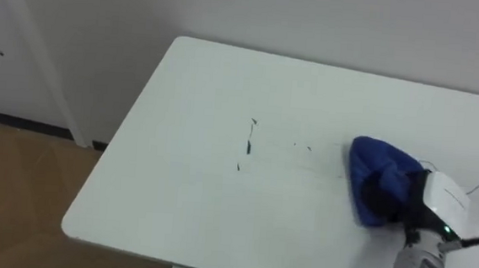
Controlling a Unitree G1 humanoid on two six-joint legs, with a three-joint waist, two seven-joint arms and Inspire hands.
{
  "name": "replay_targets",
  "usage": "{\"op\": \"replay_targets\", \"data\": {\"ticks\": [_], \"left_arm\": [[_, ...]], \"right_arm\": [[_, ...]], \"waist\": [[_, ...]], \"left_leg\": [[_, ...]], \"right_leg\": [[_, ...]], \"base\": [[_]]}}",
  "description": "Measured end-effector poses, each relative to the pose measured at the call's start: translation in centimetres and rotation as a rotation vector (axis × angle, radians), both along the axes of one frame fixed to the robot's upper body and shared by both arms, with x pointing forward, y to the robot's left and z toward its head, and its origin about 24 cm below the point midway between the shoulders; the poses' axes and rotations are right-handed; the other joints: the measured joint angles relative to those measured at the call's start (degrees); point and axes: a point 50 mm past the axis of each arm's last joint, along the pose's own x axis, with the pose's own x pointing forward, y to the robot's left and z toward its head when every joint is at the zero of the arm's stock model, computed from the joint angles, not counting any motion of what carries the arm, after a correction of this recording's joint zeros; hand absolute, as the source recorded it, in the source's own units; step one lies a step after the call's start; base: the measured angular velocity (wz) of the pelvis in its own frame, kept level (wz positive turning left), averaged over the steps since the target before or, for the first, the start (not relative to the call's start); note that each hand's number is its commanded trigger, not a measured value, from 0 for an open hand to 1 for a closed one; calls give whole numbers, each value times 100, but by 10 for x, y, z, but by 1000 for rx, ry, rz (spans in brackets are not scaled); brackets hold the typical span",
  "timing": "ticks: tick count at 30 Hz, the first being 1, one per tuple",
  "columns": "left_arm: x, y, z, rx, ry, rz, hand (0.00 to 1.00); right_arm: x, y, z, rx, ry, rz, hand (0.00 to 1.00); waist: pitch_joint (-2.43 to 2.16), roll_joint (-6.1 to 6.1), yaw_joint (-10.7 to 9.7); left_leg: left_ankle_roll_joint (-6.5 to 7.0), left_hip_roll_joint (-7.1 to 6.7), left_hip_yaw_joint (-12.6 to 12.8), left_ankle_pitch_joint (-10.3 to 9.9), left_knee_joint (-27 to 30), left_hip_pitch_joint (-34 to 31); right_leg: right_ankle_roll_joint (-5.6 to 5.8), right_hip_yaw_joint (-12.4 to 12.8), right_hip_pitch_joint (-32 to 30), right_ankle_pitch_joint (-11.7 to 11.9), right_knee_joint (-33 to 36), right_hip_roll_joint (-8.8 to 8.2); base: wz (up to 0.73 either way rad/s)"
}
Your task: Wipe table
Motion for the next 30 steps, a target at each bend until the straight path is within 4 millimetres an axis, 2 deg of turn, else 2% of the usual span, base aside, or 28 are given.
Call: {"op": "replay_targets", "data": {"ticks": [1, 2, 3, 4, 6, 7, 9, 11, 13, 15, 18, 19, 20, 22, 23, 25, 27, 29, 30], "left_arm": [[3, -2, -1, -5, 7, -17, 0], [4, -3, -2, -7, 12, -28, 0], [9, -5, -2, -13, 8, -47, 0], [9, -7, -3, -17, 11, -51, 0], [16, -11, -4, -26, 12, -84, 0], [16, -12, -4, -27, 11, -88, 0], [14, -11, -5, -25, 20, -84, 0], [5, -10, -5, -25, 48, -75, 0], [-9, -10, -5, -29, 81, -60, 0], [-15, -8, -5, -31, 91, -43, 0], [-18, -3, -2, -17, 85, -32, 0], [-22, -2, -2, -15, 90, -20, 0], [-23, 0, -1, -6, 86, 0, 0], [-26, 7, 1, 16, 73, 47, 0], [-28, 9, 2, 24, 69, 60, 0], [-36, 16, 5, 57, 73, 101, 0], [-34, 19, 7, 69, 56, 118, 0], [-33, 21, 8, 77, 42, 121, 0], [-31, 21, 8, 78, 35, 115, 0]], "right_arm": [[9, 18, 8, -46, -12, 97, 100], [13, 29, 11, -63, -16, 150, 100], [22, 52, 15, -66, -22, 242, 100], [28, 64, 18, -62, -24, 282, 100], [47, 104, 28, -44, -32, 417, 100], [53, 116, 32, -44, -34, 466, 100], [57, 131, 35, -34, -34, 514, 100], [58, 136, 36, -23, -36, 537, 100], [56, 130, 29, 6, -4, 515, 100], [49, 117, 22, 22, 7, 476, 100], [31, 96, 7, 101, -8, 381, 100], [26, 91, 3, 115, -9, 356, 100], [16, 79, -2, 144, -18, 299, 100], [-7, 54, -14, 199, -30, 166, 100], [-12, 46, -17, 214, -31, 127, 100], [-35, 15, -29, 247, -17, -53, 100], [-49, -9, -33, 249, -21, -176, 100], [-61, -27, -36, 269, -25, -286, 100], [-66, -34, -36, 281, -32, -331, 100]], "waist": [[21, -32, 59], [24, -38, 123], [32, -44, 255], [32, -55, 327], [93, -106, 501], [103, -116, 646], [106, -112, 758], [104, -114, 761], [98, -124, 732], [110, -81, 672], [92, -91, 379], [89, -96, 336], [79, -103, 229], [8, -107, 6], [8, -107, -70], [-60, -102, -240], [-63, -104, -306], [-65, -91, -389], [-69, -77, -390]], "left_leg": [[-10, 8, 11, 8, -18, 5], [-12, 13, 22, 9, -29, 5], [-18, 27, 41, 13, -34, 8], [-22, 32, 36, 15, -40, 4], [-23, 35, -21, 16, -37, -12], [-23, 34, -40, 15, -39, -28], [-24, 24, -80, 15, -50, -37], [-23, 3, -126, 15, -51, -98], [-23, -39, -184, 15, -43, -112], [-22, -69, -195, 15, -41, -96], [-19, -103, -165, 17, -39, -84], [-15, -111, -153, 19, -39, -84], [-14, -136, -134, 20, -37, -75], [-13, -174, -77, 21, -42, -54], [-13, -181, -69, 21, -48, -10], [-10, -206, 24, 19, -56, 134], [4, -225, 44, 11, -52, 172], [89, -225, 56, -38, -51, 164], [183, -220, 68, -92, -47, 159]], "right_leg": [[-4, 11, -11, 4, 5, 11], [-5, 25, -28, 5, 3, 18], [-11, 66, -73, 8, -1, 36], [-24, 85, -74, 16, -4, 46], [-36, 23, -77, 25, -36, 52], [-35, -8, -78, 26, -46, 49], [-32, -25, -94, 27, -54, 40], [-31, -22, -100, 27, -55, 19], [-27, -98, -88, 26, -59, -22], [-22, -178, -43, 29, -61, -53], [-6, -271, 37, 32, -66, -92], [2, -267, 37, 28, -62, -101], [31, -254, 45, 17, -63, -132], [78, -311, 66, 21, -66, -176], [87, -308, 112, 27, -71, -183], [107, -301, 249, 34, -67, -220], [125, -291, 282, 36, -61, -241], [164, -303, 302, 18, -52, -240], [212, -306, 302, -12, -53, -236]], "base": [[-17], [-11], [-14], [-13], [10], [19], [27], [34], [17], [17], [24], [9], [-4], [-3], [0], [-5], [-5], [0], [-10]]}}
